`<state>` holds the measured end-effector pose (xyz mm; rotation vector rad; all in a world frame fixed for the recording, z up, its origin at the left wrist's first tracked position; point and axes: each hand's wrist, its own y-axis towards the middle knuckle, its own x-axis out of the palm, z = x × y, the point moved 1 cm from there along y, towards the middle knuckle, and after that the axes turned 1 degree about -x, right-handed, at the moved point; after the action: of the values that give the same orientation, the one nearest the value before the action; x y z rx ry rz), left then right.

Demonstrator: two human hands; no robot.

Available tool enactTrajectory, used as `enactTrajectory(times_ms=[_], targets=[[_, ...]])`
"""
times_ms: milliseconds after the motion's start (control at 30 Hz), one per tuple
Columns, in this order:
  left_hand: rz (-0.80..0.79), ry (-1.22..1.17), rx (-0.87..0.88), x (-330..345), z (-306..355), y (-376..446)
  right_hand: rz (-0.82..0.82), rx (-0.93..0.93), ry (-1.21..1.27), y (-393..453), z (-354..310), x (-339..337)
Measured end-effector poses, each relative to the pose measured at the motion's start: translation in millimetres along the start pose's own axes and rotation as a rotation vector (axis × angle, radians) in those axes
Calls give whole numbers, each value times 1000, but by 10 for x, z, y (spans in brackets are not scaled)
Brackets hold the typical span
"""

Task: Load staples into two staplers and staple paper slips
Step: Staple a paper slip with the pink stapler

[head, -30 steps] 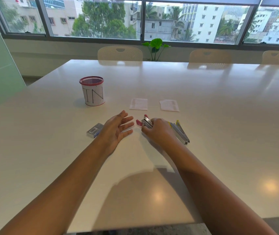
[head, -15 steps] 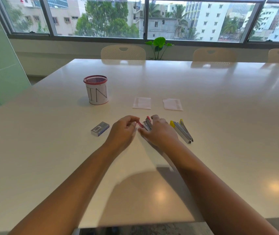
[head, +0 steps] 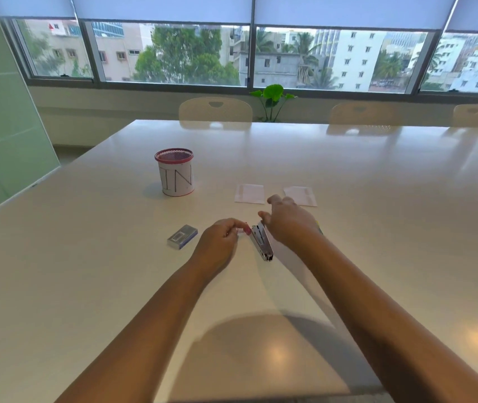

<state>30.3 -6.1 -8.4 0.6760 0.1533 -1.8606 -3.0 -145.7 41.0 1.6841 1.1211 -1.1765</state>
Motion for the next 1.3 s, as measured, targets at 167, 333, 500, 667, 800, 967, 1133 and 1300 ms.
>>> enactTrajectory(times_ms=[167, 333, 500, 667, 800, 967, 1133, 1300], targets=[[-5, 18, -13, 0, 4, -5, -65, -163, -50, 515, -21, 5], [-22, 62, 3, 7, -30, 0, -287, -180, -117, 769, 14, 217], [-19, 88, 28, 4, -11, 3, -211, -214, -101, 834, 54, 184], [-10, 115, 38, 4, -23, 21, -287, -202, -55, 899, 135, 93], [-9, 97, 30, -4, 5, 8, -376, -124, -56, 886, 193, 192], [-16, 81, 53, 4, -4, 3, -204, -190, -120, 819, 146, 244], [77, -77, -16, -7, 3, -9, 2, -201, -45, 694, 156, 244], [152, -80, -38, -38, 35, 5, 198, -148, 301, 425, 182, 92]])
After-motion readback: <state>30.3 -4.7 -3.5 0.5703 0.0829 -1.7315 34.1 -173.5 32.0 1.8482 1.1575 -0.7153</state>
